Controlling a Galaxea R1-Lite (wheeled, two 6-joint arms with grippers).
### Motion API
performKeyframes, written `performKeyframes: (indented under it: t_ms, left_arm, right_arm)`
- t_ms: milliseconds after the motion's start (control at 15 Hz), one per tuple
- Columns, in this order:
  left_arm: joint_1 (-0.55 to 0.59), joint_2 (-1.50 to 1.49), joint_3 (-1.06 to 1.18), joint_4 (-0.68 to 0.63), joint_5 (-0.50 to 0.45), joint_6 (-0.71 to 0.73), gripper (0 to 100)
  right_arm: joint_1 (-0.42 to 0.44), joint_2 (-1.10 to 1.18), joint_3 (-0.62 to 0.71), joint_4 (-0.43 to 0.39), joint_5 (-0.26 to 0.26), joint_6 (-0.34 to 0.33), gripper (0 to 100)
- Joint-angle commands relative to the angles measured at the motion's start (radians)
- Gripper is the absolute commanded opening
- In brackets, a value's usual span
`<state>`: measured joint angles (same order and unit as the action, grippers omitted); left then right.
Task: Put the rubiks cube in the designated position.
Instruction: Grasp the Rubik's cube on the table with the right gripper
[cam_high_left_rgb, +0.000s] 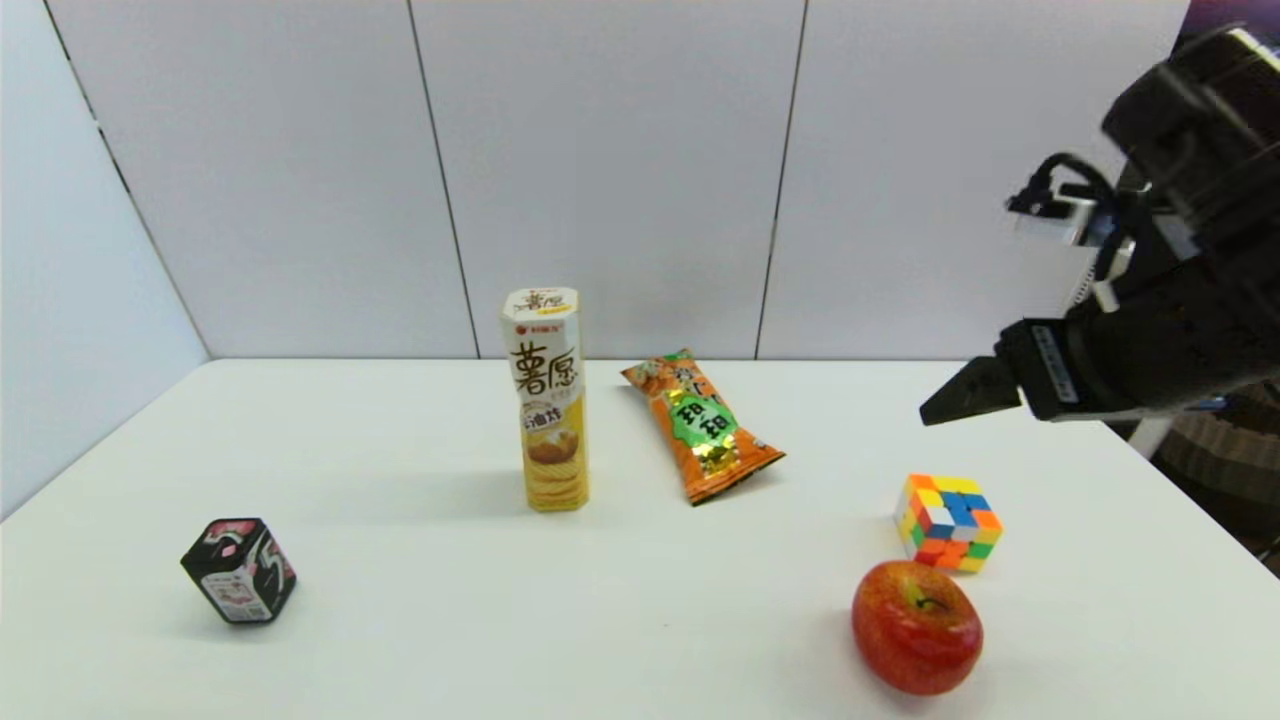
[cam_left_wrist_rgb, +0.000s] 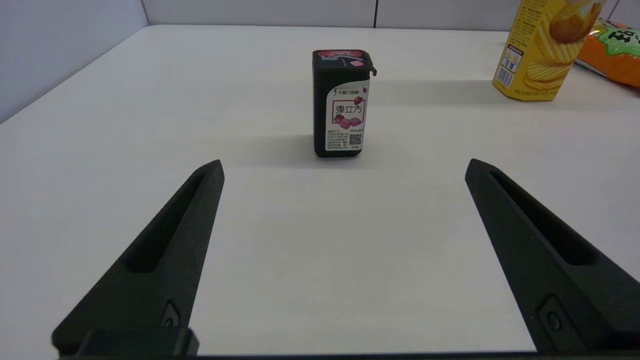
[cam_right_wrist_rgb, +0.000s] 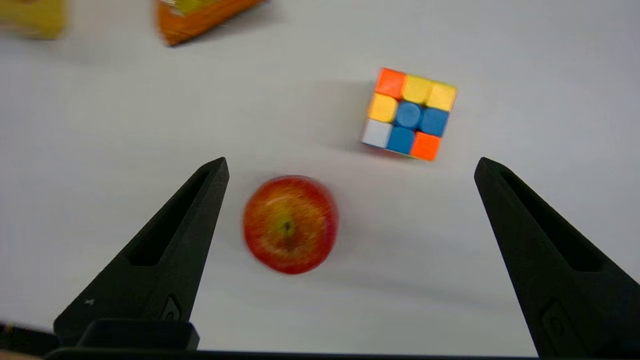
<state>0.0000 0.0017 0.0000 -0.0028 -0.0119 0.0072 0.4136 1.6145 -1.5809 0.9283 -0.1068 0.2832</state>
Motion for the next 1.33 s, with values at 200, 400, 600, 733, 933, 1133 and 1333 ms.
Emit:
performKeyframes:
  t_ms: [200,400,600,733,933,1133,1333]
  left_arm:
    - [0.000,0.000,0.000,0.000,0.000,0.000,100]
    - [0.000,0.000,0.000,0.000,0.000,0.000,100]
    - [0.000,0.001,0.000,0.000,0.000,0.000,100]
    - [0.000,0.001,0.000,0.000,0.000,0.000,100]
    - [0.000,0.000,0.000,0.000,0.000,0.000,100]
    - [0.000,0.000,0.000,0.000,0.000,0.000,100]
    - [0.000,0.000,0.000,0.000,0.000,0.000,100]
  right_arm:
    - [-0.056,0.148,0.070,0.009,-0.070,0.067,100]
    - [-0.079,0.194,0.082,0.007,-0.063,0.083,100]
    - [-0.084,0.214,0.093,0.009,-0.059,0.125,100]
    - [-0.085,0.234,0.091,0.009,-0.057,0.128,100]
    - [-0.084,0.266,0.085,0.007,-0.037,0.169,100]
    - [-0.082,0.294,0.084,0.007,-0.019,0.172,100]
    - [-0.087,0.315,0.085,0.007,-0.005,0.177,100]
